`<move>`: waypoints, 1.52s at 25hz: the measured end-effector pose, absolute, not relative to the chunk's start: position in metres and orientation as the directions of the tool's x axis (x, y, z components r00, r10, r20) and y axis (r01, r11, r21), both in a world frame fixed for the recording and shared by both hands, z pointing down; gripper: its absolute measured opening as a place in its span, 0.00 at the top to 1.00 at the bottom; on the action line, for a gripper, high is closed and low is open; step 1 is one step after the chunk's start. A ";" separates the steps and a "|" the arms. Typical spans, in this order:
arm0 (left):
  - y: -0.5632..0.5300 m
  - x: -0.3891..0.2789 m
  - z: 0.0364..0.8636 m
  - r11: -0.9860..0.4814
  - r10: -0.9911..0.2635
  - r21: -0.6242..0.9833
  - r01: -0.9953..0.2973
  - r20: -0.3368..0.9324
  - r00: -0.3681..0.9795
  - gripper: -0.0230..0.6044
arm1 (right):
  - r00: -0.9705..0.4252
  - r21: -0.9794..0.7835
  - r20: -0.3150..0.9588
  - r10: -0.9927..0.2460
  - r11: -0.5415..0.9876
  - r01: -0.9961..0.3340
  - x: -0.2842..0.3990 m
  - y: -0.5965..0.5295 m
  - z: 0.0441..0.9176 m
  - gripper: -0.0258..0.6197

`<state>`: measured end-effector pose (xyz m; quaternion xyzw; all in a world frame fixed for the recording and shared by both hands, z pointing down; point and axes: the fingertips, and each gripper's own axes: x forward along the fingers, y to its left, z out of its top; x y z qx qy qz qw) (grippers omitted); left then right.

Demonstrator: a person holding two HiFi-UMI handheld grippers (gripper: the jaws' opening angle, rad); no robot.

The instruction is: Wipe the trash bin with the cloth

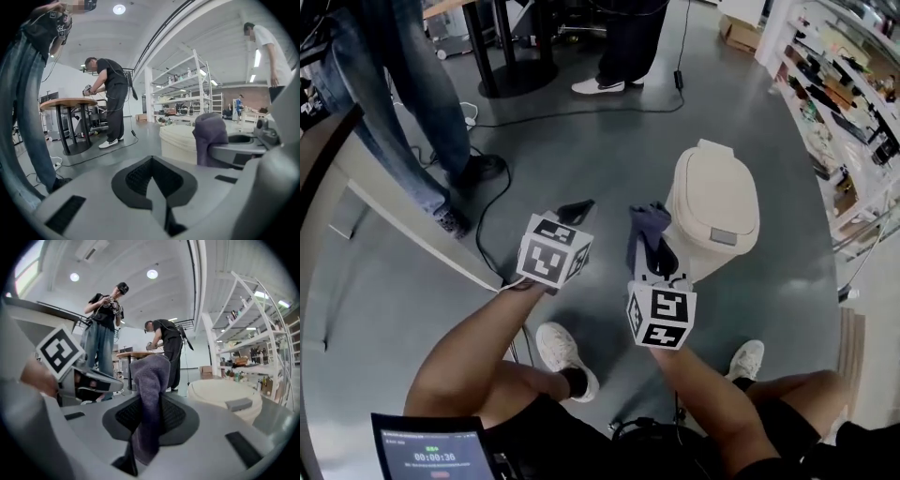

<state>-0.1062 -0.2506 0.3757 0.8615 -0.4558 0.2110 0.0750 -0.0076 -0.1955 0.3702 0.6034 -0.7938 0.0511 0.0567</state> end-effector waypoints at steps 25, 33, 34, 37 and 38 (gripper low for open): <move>-0.203 0.024 0.268 -0.626 -0.730 0.200 -0.754 0.188 0.657 0.96 | -0.160 0.068 0.190 -0.969 0.176 -0.982 0.171 -0.117 0.271 0.84; -0.199 0.031 0.268 -0.636 -0.729 0.171 -0.753 0.188 0.658 0.96 | -0.135 0.025 0.143 -0.980 0.140 -0.990 0.185 -0.130 0.256 0.84; -0.199 0.029 0.270 -0.639 -0.729 0.149 -0.754 0.196 0.656 0.96 | -0.132 0.017 0.143 -0.981 0.136 -0.991 0.184 -0.131 0.257 0.84; -0.193 0.039 0.272 -0.650 -0.726 0.104 -0.752 0.206 0.656 0.96 | -0.130 0.017 0.134 -0.982 0.134 -0.991 0.191 -0.128 0.258 0.84; -0.193 0.039 0.270 -0.653 -0.725 0.102 -0.751 0.201 0.658 0.96 | -0.131 0.025 0.130 -0.983 0.135 -0.991 0.190 -0.127 0.258 0.84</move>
